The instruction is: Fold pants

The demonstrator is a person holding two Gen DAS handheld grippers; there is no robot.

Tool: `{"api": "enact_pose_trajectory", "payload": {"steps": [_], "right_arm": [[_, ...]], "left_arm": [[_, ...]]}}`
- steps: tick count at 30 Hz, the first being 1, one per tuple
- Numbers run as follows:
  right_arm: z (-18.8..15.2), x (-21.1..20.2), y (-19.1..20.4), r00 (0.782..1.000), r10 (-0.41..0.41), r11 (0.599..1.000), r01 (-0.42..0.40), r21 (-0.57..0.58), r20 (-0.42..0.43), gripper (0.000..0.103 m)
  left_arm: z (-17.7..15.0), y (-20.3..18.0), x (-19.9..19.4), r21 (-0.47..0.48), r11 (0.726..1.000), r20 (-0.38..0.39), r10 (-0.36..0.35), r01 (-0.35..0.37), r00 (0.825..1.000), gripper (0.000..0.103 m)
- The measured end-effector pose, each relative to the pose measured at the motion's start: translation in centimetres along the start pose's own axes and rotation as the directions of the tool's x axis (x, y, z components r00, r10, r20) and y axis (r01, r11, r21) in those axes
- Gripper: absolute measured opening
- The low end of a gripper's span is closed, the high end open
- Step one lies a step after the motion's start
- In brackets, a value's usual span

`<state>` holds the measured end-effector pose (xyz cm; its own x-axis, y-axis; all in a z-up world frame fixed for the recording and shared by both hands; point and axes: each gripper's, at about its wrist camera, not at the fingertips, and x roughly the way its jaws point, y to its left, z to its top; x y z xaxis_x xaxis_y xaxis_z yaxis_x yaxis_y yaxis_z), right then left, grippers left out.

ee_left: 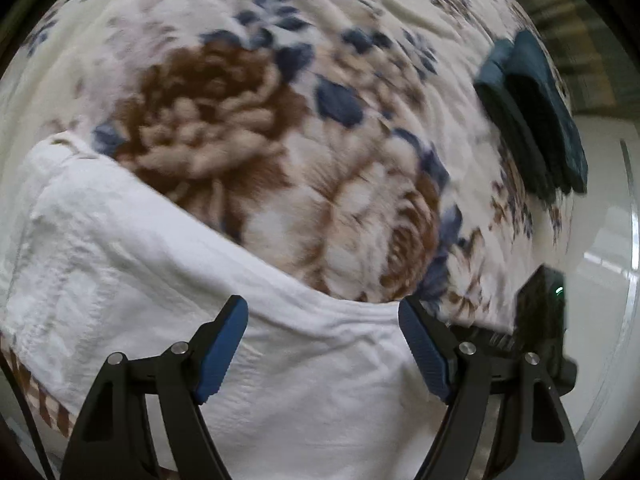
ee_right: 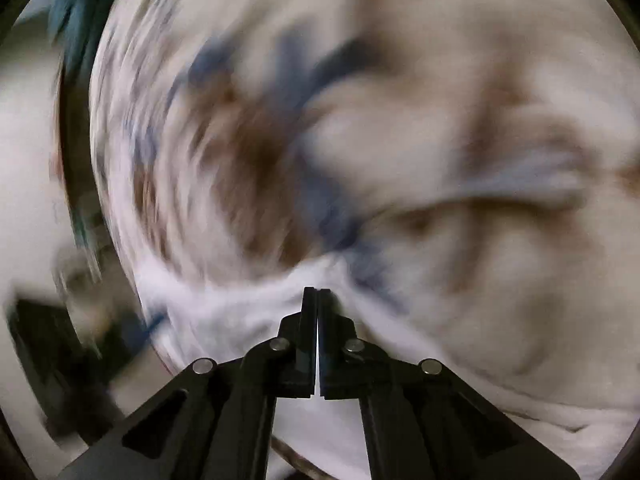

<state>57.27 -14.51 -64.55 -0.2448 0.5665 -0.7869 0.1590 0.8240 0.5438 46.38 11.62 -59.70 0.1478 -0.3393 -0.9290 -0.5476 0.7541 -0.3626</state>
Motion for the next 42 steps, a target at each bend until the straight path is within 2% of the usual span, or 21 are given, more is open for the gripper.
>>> {"api": "enact_pose_trajectory", "payload": {"steps": [3,5,7,8,12,15,19,20,23,25,27,28,29,30,31,32,35,36,38,41,42], "right_arm": [[-2.7,-5.3,-1.5,0.995,0.058,0.998,-0.057,-0.015,0.076,0.005],[-5.1,-10.5,-4.7,0.987,0.015,1.0,-0.018,0.019,0.157,0.019],[-8.4,-14.3,-8.2,0.967,-0.056,0.991,0.023,0.133,0.248,0.063],[-10.2,-17.0,-11.1,0.95,-0.096,0.976,0.032,0.215,0.296,0.065],[-16.7,-25.3,-23.1,0.894,-0.254,0.863,0.038,0.504,0.368,0.066],[-19.0,-29.4,-30.5,0.865,-0.334,0.8,0.05,0.598,0.375,0.066],[-21.1,-31.6,-35.7,0.795,-0.477,0.736,0.128,0.665,0.375,0.066],[-21.6,-32.3,-37.1,0.78,-0.487,0.739,0.129,0.662,0.392,0.066],[-21.6,-32.4,-40.2,0.794,-0.466,0.76,0.133,0.637,0.39,0.066],[-20.8,-31.0,-41.0,0.812,-0.43,0.795,0.133,0.592,0.394,0.066],[-19.5,-29.4,-41.2,0.846,-0.37,0.85,0.14,0.508,0.384,0.066],[-18.7,-28.4,-41.1,0.86,-0.366,0.872,0.184,0.454,0.355,0.066],[-18.1,-27.7,-40.9,0.859,-0.39,0.877,0.236,0.418,0.333,0.065],[-17.7,-27.1,-40.7,0.849,-0.424,0.873,0.291,0.391,0.315,0.056],[-17.3,-26.6,-40.4,0.834,-0.461,0.865,0.347,0.361,0.303,0.023],[-17.2,-26.3,-39.7,0.803,-0.505,0.852,0.405,0.331,0.316,0.012],[-18.5,-27.5,-38.0,0.715,-0.567,0.823,0.467,0.323,0.409,0.01],[-19.1,-28.1,-38.0,0.701,-0.568,0.821,0.453,0.347,0.43,0.01],[-20.2,-29.2,-38.9,0.696,-0.541,0.833,0.37,0.411,0.471,0.01],[-20.1,-28.7,-42.0,0.749,-0.477,0.833,0.218,0.509,0.46,0.01],[-19.9,-28.3,-42.7,0.755,-0.473,0.828,0.204,0.523,0.455,0.01]], "left_arm": [[-1.0,-2.1,1.8,0.068,0.997,-0.064,-0.02,0.024,0.998,0.076],[-1.5,-3.7,3.2,0.099,0.994,-0.12,-0.029,0.041,0.992,0.076],[-2.2,-5.6,4.2,0.143,0.988,-0.157,-0.035,0.058,0.987,0.076],[-2.7,-6.9,4.5,0.181,0.982,-0.163,-0.034,0.063,0.986,0.076],[-4.8,-11.4,5.5,0.295,0.954,-0.153,-0.012,0.057,0.988,0.076],[-6.1,-13.1,6.2,0.314,0.948,-0.131,0.001,0.04,0.991,0.076],[-8.0,-14.7,6.7,0.305,0.952,-0.063,0.028,-0.008,0.998,0.076],[-8.5,-15.0,6.8,0.3,0.954,-0.047,0.034,-0.018,0.998,0.076],[-10.0,-16.0,7.0,0.284,0.958,-0.002,0.051,-0.048,0.999,0.076],[-11.1,-16.8,7.0,0.282,0.957,0.024,0.069,-0.073,0.997,0.076],[-12.0,-17.3,7.0,0.288,0.953,0.046,0.085,-0.094,0.995,0.076],[-12.5,-17.7,7.0,0.296,0.95,0.057,0.089,-0.102,0.994,0.076],[-12.9,-17.9,7.0,0.303,0.946,0.066,0.097,-0.112,0.993,0.076],[-13.3,-18.1,7.0,0.308,0.943,0.076,0.106,-0.124,0.991,0.076],[-13.6,-18.3,7.0,0.314,0.94,0.084,0.114,-0.135,0.99,0.076],[-13.9,-18.3,7.0,0.316,0.938,0.088,0.12,-0.142,0.989,0.076],[-14.5,-18.2,6.9,0.318,0.933,0.105,0.14,-0.167,0.984,0.076],[-14.7,-18.1,6.9,0.317,0.932,0.109,0.146,-0.174,0.983,0.076],[-15.0,-17.9,7.0,0.309,0.934,0.111,0.15,-0.178,0.982,0.076],[-15.3,-17.6,7.3,0.3,0.935,0.113,0.162,-0.19,0.98,0.076],[-15.4,-17.5,7.4,0.3,0.934,0.115,0.167,-0.194,0.979,0.076]]}}
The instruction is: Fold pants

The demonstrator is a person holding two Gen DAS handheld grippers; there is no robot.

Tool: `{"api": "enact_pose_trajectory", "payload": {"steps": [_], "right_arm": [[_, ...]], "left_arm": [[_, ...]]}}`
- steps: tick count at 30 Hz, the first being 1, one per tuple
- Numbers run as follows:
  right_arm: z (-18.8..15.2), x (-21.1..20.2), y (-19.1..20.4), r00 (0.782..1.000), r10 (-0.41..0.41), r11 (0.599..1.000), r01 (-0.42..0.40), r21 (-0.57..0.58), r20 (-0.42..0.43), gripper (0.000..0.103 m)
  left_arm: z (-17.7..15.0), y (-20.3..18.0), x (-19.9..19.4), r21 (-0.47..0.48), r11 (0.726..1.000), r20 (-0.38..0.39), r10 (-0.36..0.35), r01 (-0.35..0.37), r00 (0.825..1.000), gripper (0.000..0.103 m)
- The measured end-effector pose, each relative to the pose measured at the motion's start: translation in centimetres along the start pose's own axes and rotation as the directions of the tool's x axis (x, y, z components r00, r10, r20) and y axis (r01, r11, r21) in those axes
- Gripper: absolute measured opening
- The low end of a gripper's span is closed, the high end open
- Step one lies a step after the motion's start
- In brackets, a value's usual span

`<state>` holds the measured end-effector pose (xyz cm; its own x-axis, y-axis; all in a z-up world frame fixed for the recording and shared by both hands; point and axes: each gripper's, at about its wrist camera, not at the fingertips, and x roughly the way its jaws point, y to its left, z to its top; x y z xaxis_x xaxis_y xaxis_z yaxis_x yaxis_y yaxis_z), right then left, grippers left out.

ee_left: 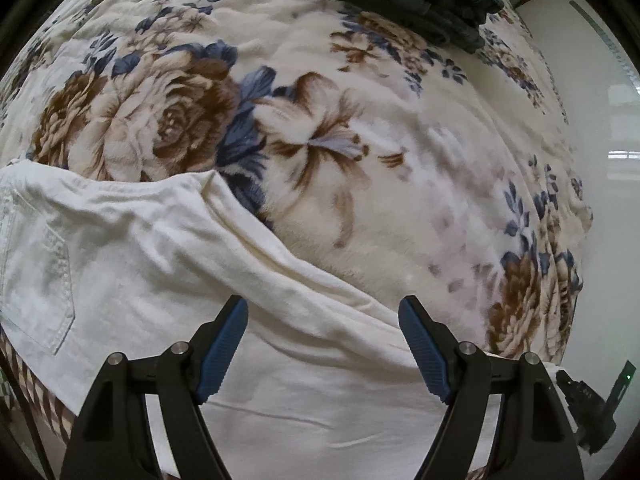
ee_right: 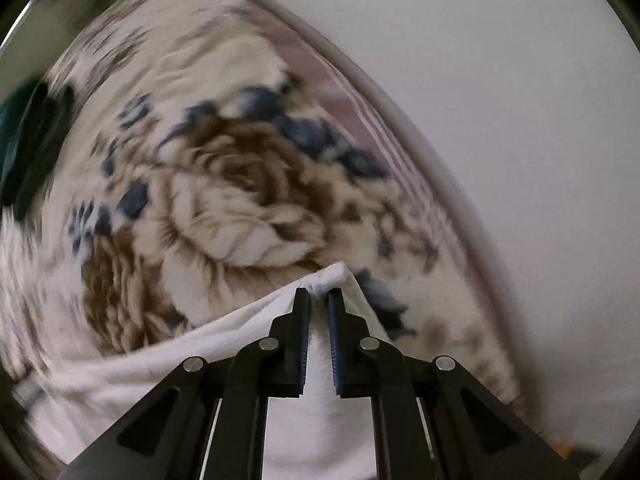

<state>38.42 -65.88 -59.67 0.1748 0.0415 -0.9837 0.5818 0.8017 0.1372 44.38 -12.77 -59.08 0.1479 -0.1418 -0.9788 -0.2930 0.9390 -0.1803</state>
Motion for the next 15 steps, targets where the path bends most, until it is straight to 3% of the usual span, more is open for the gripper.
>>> {"api": "enact_pose_trajectory", "payload": {"steps": [3,5,7,9,10,11,13,14,15], "right_arm": [[0.7,1.9,1.0,0.996,-0.058,0.996,0.054,-0.065,-0.064,0.012],[1.1,1.2,1.8,0.992,-0.099,0.989,0.089,-0.118,-0.079,0.02],[1.1,-1.1,2.3,0.988,-0.154,0.98,0.148,-0.135,-0.035,0.046],[0.1,-5.2,3.4,0.983,-0.169,0.971,0.179,-0.157,0.077,0.054],[-0.8,-6.5,4.3,0.986,-0.133,0.973,0.149,-0.176,0.101,0.055],[-2.0,-7.2,6.1,0.995,-0.051,0.972,0.068,-0.226,0.08,0.055],[-4.7,-6.3,9.4,0.997,0.069,0.948,-0.078,-0.308,-0.04,0.053],[-6.5,-4.5,11.9,0.98,0.129,0.928,-0.172,-0.332,-0.149,0.049],[-7.9,-2.9,13.7,0.963,0.16,0.911,-0.229,-0.343,-0.218,0.029]], "left_arm": [[-0.4,0.2,0.0,0.003,1.0,-0.006,0.011,-0.011,1.0,0.076],[-1.1,0.5,-0.3,-0.009,1.0,-0.026,-0.004,0.004,1.0,0.076],[-2.0,0.7,-0.4,-0.024,0.999,-0.053,-0.025,0.024,0.998,0.076],[-3.0,0.5,-0.1,-0.03,0.999,-0.089,-0.048,0.045,0.995,0.076],[-3.5,0.1,0.3,-0.024,0.998,-0.106,-0.056,0.054,0.993,0.076],[-3.8,-0.2,0.6,-0.018,0.998,-0.115,-0.058,0.057,0.992,0.076],[-4.0,-1.2,1.9,0.005,0.999,-0.129,-0.05,0.051,0.99,0.076],[-3.9,-1.6,2.6,0.019,0.999,-0.13,-0.036,0.039,0.991,0.076],[-3.6,-1.9,3.5,0.031,0.999,-0.138,-0.019,0.023,0.99,0.076]]}}
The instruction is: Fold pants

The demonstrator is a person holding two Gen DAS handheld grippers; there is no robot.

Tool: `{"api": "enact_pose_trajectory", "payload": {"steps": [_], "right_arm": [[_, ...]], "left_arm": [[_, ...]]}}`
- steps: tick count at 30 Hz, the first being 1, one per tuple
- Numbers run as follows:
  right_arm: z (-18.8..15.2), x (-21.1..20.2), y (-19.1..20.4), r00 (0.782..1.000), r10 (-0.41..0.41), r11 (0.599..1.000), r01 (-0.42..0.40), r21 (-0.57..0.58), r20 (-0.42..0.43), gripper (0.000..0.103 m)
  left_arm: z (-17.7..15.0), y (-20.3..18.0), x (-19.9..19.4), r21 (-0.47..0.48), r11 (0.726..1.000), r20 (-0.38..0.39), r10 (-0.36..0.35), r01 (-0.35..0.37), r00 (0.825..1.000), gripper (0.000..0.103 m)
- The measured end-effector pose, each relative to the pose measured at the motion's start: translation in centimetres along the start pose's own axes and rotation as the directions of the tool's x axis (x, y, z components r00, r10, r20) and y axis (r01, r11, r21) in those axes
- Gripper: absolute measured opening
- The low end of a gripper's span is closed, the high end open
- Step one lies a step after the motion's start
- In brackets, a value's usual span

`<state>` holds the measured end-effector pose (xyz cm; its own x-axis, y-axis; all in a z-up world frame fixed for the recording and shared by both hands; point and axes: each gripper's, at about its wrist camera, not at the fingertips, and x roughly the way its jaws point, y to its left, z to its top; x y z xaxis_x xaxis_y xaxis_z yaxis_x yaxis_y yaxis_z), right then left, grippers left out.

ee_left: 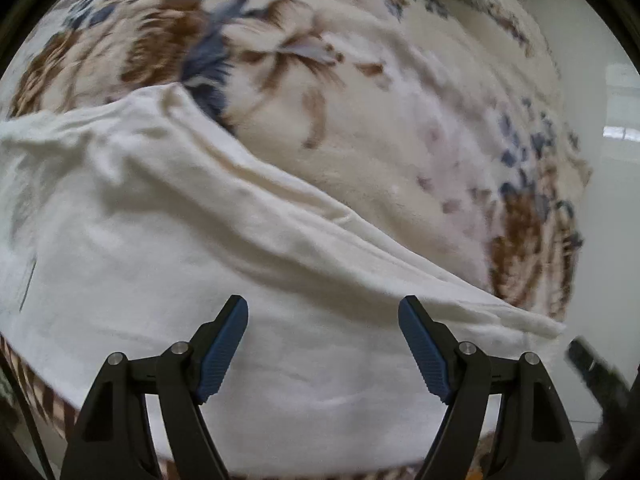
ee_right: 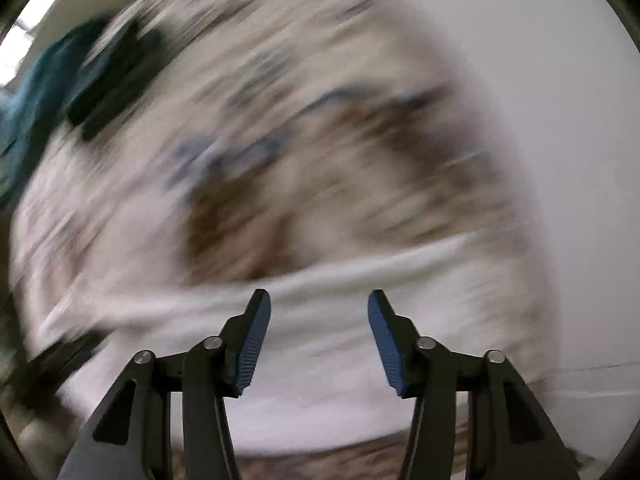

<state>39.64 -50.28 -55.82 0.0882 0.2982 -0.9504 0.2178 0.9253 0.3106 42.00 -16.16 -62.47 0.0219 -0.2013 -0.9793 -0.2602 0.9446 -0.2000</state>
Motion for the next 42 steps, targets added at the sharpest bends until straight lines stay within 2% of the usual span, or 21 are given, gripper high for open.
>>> {"api": "enact_pose_trajectory", "payload": {"steps": [1,4,7,10,15,17,18,19,21,23,26,28,30,31,34,35,36,37,38,39,42], "right_arm": [[-0.4,2.8,2.3,0.997,0.049,0.998,-0.051,-0.031,-0.055,0.015],[-0.5,7.8,5.6,0.993,0.085,0.994,-0.09,-0.055,-0.085,0.013],[1.3,12.0,6.5,0.998,0.048,0.998,-0.05,-0.036,-0.049,0.009],[1.8,12.6,5.5,0.998,0.068,0.997,-0.068,0.046,-0.013,0.002],[3.4,11.6,4.4,0.988,0.151,0.979,-0.147,0.139,-0.021,0.0],[2.7,9.3,3.4,0.981,0.192,0.969,-0.187,0.161,-0.02,0.008],[2.4,8.1,2.4,0.98,0.201,0.966,-0.198,0.169,0.001,0.021],[1.6,6.4,1.4,0.98,0.197,0.962,-0.2,0.184,0.036,0.046],[-0.8,2.5,-1.9,0.974,0.174,0.949,-0.205,0.241,0.144,0.082],[-4.0,-0.8,-5.8,0.965,0.1,0.933,-0.175,0.315,0.241,0.086],[-7.9,-1.8,-11.5,0.97,0.003,0.891,-0.113,0.44,0.244,0.086],[-9.8,-0.8,-15.3,0.977,-0.007,0.857,-0.104,0.504,0.213,0.086],[-11.0,1.8,-18.5,0.978,0.044,0.821,-0.152,0.55,0.205,0.086],[-11.3,3.4,-19.7,0.97,0.11,0.79,-0.219,0.573,0.218,0.086],[-11.7,5.3,-21.6,0.92,0.212,0.715,-0.376,0.589,0.33,0.086],[-11.7,5.1,-21.9,0.896,0.234,0.696,-0.425,0.579,0.377,0.086],[-11.8,4.9,-21.9,0.862,0.271,0.668,-0.489,0.562,0.428,0.076],[-11.7,4.5,-22.1,0.824,0.314,0.638,-0.551,0.538,0.472,0.042],[-11.5,4.4,-22.0,0.805,0.338,0.633,-0.577,0.516,0.487,0.026],[-11.1,4.4,-21.8,0.807,0.337,0.65,-0.572,0.501,0.484,0.019],[-9.9,5.9,-21.3,0.827,0.355,0.679,-0.548,0.488,0.435,0.024]], "left_arm": [[0.8,-0.1,0.8,-0.003,1.0,-0.007,0.004,-0.004,1.0,0.076],[2.8,-0.1,1.5,0.0,0.999,0.027,0.043,-0.043,0.999,0.076],[4.4,0.1,2.8,0.019,0.997,0.004,0.076,-0.076,0.997,0.076],[4.7,0.2,3.1,0.016,0.998,-0.001,0.062,-0.062,0.998,0.076],[5.2,1.4,1.5,-0.025,0.999,0.009,0.034,-0.034,0.999,0.076],[5.3,2.1,0.1,-0.069,0.998,0.018,-0.005,0.006,1.0,0.076],[5.3,2.3,-0.6,-0.077,0.997,0.024,-0.019,0.021,1.0,0.076],[5.2,2.3,-1.5,-0.073,0.997,0.032,-0.032,0.034,0.999,0.076],[4.8,2.0,-2.9,-0.03,0.999,0.06,-0.039,0.041,0.997,0.076],[4.0,1.5,-4.1,0.024,0.999,0.101,-0.041,0.039,0.994,0.077],[2.6,1.1,-3.9,0.102,0.995,0.152,-0.011,-0.005,0.988,0.102],[1.5,0.6,-2.9,0.156,0.986,0.149,0.027,-0.051,0.988,0.102],[0.3,-0.2,-1.4,0.194,0.977,0.156,0.061,-0.091,0.986,0.102],[-0.1,-0.3,-0.4,0.199,0.975,0.147,0.073,-0.102,0.986,0.102],[-0.3,0.1,2.6,0.17,0.982,0.088,0.074,-0.088,0.993,0.102],[-0.2,0.2,3.2,0.163,0.981,0.084,0.088,-0.101,0.993,0.102],[0.0,0.3,3.7,0.164,0.981,0.084,0.096,-0.109,0.992,0.103],[0.1,0.3,4.2,0.165,0.979,0.086,0.105,-0.119,0.991,0.103],[0.3,0.2,4.3,0.164,0.978,0.09,0.113,-0.126,0.99,0.103],[0.4,0.1,4.5,0.16,0.977,0.095,0.125,-0.139,0.988,0.103],[0.2,-0.7,5.0,0.161,0.968,0.132,0.17,-0.19,0.977,0.103]]}}
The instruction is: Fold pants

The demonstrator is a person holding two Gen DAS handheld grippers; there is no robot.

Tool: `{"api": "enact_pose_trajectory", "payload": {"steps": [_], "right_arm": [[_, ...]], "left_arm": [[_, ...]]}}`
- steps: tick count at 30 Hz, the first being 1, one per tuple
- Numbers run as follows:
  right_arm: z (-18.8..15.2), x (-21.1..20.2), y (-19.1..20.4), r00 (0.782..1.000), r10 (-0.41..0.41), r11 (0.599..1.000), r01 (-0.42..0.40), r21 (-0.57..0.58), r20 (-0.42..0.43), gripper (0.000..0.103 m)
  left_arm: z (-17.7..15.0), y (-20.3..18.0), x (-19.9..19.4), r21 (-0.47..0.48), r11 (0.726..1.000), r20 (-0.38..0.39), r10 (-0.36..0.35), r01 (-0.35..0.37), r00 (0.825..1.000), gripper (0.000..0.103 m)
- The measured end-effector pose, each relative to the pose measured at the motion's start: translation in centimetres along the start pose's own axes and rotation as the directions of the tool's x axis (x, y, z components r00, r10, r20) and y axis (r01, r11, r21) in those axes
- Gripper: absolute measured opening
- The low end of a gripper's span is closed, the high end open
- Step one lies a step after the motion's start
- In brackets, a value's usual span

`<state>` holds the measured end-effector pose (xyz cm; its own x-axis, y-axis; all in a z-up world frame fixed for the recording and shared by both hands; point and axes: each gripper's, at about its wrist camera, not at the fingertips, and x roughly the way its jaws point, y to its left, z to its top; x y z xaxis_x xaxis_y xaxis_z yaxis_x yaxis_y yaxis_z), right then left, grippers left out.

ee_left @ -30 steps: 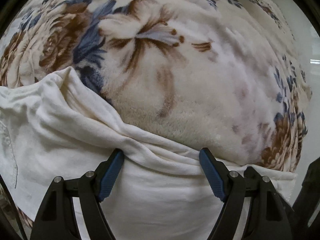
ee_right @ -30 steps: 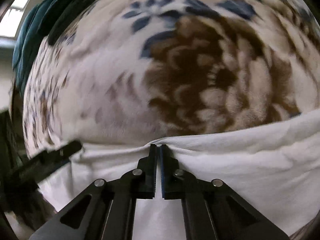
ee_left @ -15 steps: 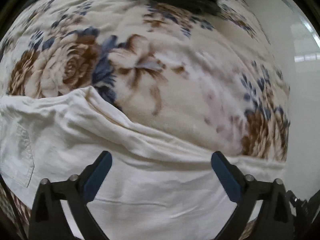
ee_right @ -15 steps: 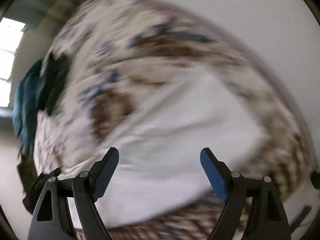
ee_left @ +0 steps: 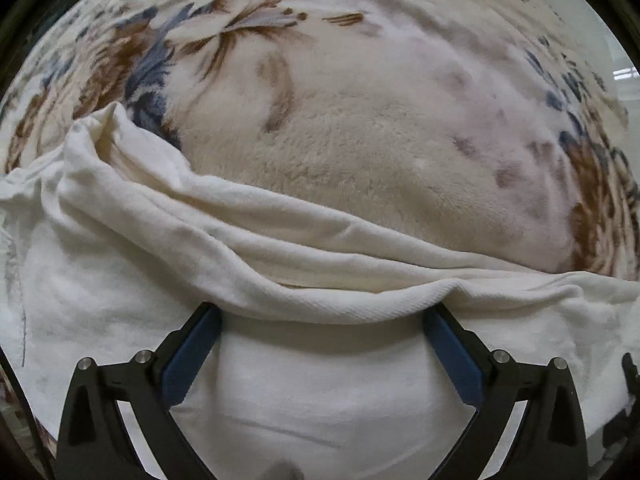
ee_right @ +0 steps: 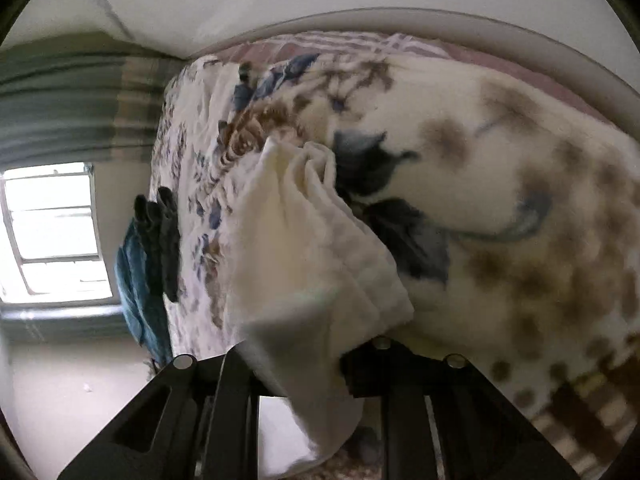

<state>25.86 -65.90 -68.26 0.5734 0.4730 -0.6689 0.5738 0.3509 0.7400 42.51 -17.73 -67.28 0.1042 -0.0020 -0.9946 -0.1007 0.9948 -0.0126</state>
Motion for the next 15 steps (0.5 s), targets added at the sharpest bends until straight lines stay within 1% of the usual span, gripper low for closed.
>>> {"api": "enact_pose_trajectory", "payload": {"steps": [1,2,3,4,5,6,7,8,10,12,13,14,15], "right_arm": [[0.1,1.7,-0.1,0.998,-0.013,1.0,0.013,0.006,-0.057,0.031],[0.1,2.5,0.2,0.996,-0.021,1.0,0.021,-0.001,-0.083,0.031],[0.0,3.1,0.9,0.996,-0.061,0.998,0.059,-0.038,-0.072,0.031],[0.1,2.9,1.3,0.994,-0.091,0.994,0.088,-0.058,-0.055,0.021],[0.2,2.6,1.9,0.992,-0.12,0.99,0.117,-0.073,-0.034,0.015],[0.3,2.0,2.0,0.991,-0.135,0.989,0.135,-0.065,0.004,0.011],[0.4,1.2,1.8,0.988,-0.148,0.988,0.15,-0.047,0.038,0.01],[0.5,0.8,1.0,0.986,-0.153,0.988,0.153,-0.008,0.06,0.009],[0.6,0.6,-0.5,0.993,-0.109,0.992,0.106,0.061,0.052,0.01],[0.5,1.0,0.3,0.993,-0.108,0.994,0.108,0.016,0.046,0.01],[0.6,1.2,0.8,0.993,-0.11,0.994,0.111,-0.001,0.04,0.015],[0.8,1.6,1.3,0.994,-0.107,0.994,0.107,-0.004,0.024,0.016],[1.1,2.0,1.4,0.995,-0.097,0.995,0.097,-0.006,0.007,0.02]], "left_arm": [[0.2,-0.1,0.1,0.008,1.0,-0.009,0.01,-0.01,1.0,0.103],[0.3,-0.2,0.1,0.009,1.0,-0.019,0.01,-0.01,1.0,0.103],[0.6,-0.4,-0.1,0.008,1.0,-0.028,0.007,-0.007,1.0,0.103],[0.8,-0.4,-0.6,0.011,1.0,-0.023,0.002,-0.002,1.0,0.103],[0.9,-0.2,-1.2,0.01,1.0,-0.01,0.001,-0.001,1.0,0.103],[0.8,0.2,-1.9,0.001,1.0,0.007,0.008,-0.008,1.0,0.103],[0.7,0.8,-2.3,-0.013,1.0,0.011,0.021,-0.021,1.0,0.103],[0.6,1.2,-2.5,-0.024,0.999,0.012,0.032,-0.032,0.999,0.103],[0.7,3.0,-3.0,-0.064,0.997,0.005,0.045,-0.045,0.999,0.103],[0.7,4.5,-3.9,-0.097,0.994,0.008,0.043,-0.042,0.999,0.103],[0.7,5.3,-4.7,-0.107,0.994,0.019,0.042,-0.04,0.999,0.103],[0.8,6.0,-5.4,-0.112,0.993,0.03,0.041,-0.037,0.999,0.103],[0.8,6.7,-6.3,-0.117,0.993,0.045,0.041,-0.035,0.998,0.103]]}}
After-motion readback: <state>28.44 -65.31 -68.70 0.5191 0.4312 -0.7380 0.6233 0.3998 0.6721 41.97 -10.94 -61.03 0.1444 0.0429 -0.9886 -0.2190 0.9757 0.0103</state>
